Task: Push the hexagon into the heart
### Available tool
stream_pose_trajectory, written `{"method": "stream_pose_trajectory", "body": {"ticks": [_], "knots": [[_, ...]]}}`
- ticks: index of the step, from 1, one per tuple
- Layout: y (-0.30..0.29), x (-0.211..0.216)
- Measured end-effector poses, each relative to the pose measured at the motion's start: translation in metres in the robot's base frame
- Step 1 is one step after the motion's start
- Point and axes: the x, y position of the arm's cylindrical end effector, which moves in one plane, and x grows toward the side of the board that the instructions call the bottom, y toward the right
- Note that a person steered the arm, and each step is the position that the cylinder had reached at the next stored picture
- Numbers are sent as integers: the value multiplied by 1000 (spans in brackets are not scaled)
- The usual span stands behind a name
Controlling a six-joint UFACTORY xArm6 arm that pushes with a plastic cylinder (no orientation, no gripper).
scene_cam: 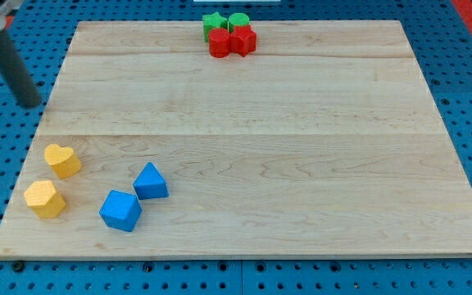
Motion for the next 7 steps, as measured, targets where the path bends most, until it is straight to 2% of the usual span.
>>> {"method": "stream_pose_trajectory", "body": {"ticks": [2,3,4,6,7], "knots": [[0,135],[6,172],[22,174],[22,135],[22,131]]}}
